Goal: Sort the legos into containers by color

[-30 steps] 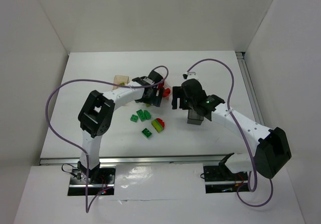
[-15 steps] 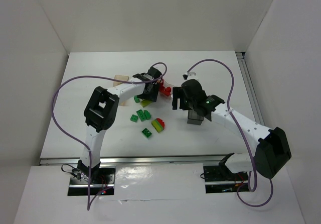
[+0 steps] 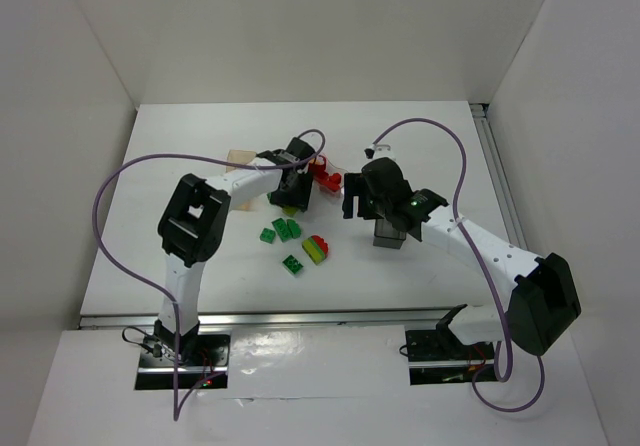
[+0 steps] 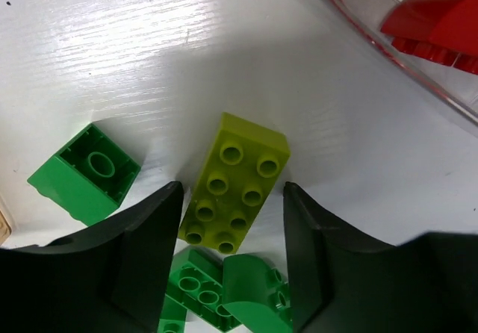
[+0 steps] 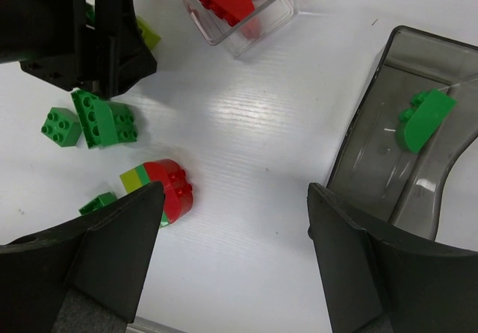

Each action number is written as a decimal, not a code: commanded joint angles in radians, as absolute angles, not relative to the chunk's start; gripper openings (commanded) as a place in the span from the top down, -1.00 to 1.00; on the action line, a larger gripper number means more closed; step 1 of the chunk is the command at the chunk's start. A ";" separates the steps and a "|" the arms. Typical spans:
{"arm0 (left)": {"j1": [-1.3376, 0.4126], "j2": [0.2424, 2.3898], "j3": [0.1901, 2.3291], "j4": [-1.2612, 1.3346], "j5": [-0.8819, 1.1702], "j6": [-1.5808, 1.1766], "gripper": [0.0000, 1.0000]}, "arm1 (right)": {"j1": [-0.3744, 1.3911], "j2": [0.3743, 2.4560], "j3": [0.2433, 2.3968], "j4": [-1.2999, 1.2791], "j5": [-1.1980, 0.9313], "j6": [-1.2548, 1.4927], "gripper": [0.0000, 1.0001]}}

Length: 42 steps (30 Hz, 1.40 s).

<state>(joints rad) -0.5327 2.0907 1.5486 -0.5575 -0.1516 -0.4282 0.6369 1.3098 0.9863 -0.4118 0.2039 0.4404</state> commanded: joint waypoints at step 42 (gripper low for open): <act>-0.406 1.838 1.540 -0.710 -0.310 -0.738 -0.36 | 0.637 1.322 1.003 -0.417 0.178 0.443 -0.69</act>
